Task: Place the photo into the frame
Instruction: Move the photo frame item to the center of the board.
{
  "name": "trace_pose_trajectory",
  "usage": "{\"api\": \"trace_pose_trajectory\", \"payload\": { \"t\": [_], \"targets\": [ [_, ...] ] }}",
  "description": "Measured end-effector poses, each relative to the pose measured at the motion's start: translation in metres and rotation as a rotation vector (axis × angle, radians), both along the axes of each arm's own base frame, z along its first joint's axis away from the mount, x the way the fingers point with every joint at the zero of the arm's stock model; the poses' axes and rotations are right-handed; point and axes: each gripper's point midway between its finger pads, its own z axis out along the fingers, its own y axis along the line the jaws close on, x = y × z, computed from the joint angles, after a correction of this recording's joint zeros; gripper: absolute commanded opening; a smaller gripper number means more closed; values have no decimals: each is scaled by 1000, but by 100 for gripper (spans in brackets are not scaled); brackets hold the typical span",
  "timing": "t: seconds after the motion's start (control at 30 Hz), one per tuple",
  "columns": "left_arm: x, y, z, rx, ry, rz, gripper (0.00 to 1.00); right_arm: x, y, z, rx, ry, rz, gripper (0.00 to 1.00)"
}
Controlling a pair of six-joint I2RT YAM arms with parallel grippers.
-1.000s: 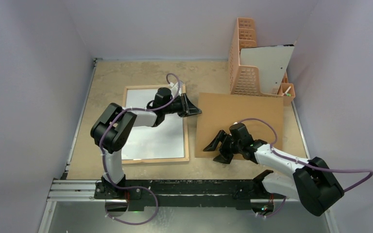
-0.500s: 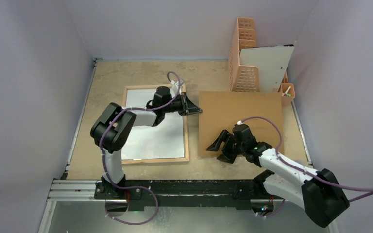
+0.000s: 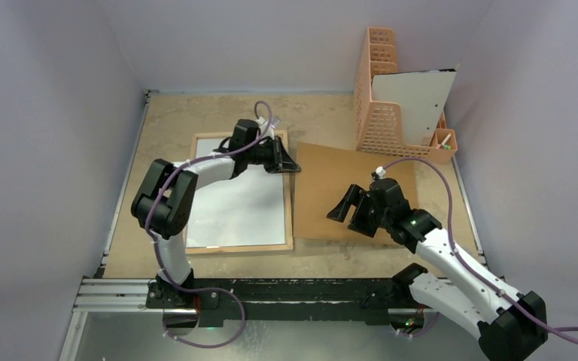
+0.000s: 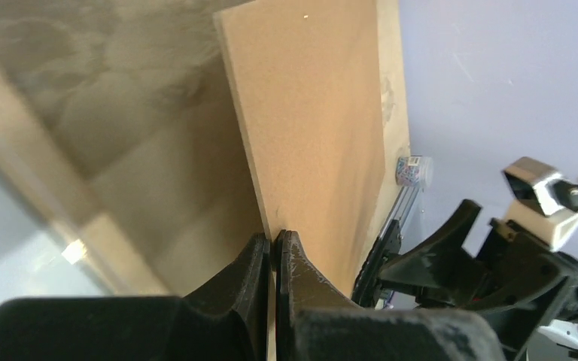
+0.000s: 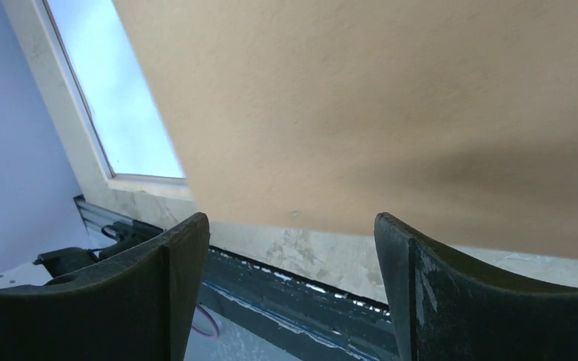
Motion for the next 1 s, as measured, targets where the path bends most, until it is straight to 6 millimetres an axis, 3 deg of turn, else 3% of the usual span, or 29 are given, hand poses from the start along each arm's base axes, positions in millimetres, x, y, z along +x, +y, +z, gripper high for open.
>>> {"api": "trace_pose_trajectory", "payload": {
  "t": [0.27, 0.53, 0.77, 1.0],
  "targets": [
    [-11, 49, 0, 96, 92, 43, 0, 32, -8, 27, -108, -89, -43, 83],
    [-43, 80, -7, 175, 154, 59, 0, 66, -8, 6, -181, -116, -99, 82],
    [-51, 101, -33, 249, 220, 104, 19, 80, -6, -30, -241, -92, -97, 81],
    [-55, 115, -51, 334, 236, 139, 51, 85, -8, -49, -279, -86, -91, 81]
  ]
}}
